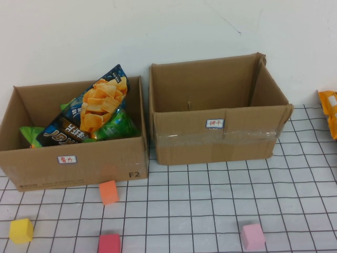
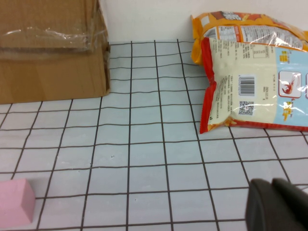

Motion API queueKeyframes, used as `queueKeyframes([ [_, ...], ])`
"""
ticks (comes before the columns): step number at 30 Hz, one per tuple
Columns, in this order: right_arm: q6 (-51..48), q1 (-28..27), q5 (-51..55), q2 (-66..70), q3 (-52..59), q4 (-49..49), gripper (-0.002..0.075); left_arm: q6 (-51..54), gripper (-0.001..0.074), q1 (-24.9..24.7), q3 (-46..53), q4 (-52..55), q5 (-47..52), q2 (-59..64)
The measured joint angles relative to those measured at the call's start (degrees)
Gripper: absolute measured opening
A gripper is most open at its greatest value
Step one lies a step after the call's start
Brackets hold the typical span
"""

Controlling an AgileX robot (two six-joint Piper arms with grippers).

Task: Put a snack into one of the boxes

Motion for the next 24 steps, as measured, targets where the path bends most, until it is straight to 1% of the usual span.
queueKeyframes([
  [24,0.00,0.00,0.00,0.00,0.00,-0.10,-0.0001,0.32,-0.0002,0.00,-0.18,-0.34,0.81,0.00],
])
